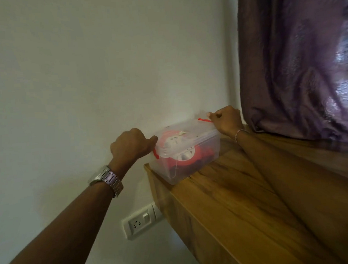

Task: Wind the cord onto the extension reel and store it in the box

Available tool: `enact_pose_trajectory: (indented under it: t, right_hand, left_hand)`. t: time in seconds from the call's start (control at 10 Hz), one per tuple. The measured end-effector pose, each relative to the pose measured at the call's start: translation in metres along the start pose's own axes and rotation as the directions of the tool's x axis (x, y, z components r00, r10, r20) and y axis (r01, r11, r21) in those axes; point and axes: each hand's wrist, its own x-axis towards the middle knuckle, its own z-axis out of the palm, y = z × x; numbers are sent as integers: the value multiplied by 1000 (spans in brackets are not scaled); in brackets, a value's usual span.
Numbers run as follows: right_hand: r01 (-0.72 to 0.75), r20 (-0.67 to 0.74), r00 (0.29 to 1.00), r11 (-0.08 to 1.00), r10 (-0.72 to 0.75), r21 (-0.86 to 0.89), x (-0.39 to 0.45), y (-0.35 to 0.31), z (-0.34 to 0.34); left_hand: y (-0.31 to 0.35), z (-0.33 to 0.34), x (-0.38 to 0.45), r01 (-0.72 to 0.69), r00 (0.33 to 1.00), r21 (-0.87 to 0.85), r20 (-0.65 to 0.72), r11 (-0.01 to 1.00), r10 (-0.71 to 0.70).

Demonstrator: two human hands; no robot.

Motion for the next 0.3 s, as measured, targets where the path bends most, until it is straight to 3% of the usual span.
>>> enact_pose_trajectory:
  t: [0.1,0.3]
  right_hand:
    - [65,-9,998,994,-66,-86,-17,5,-34]
    - [113,-177,965,915,-194,-388,-52,17,-166]
  left_hand:
    - [38,-8,-6,-130,962,136,-222,982,158]
    - [179,7,-44,-516,830,-90,-299,852,471]
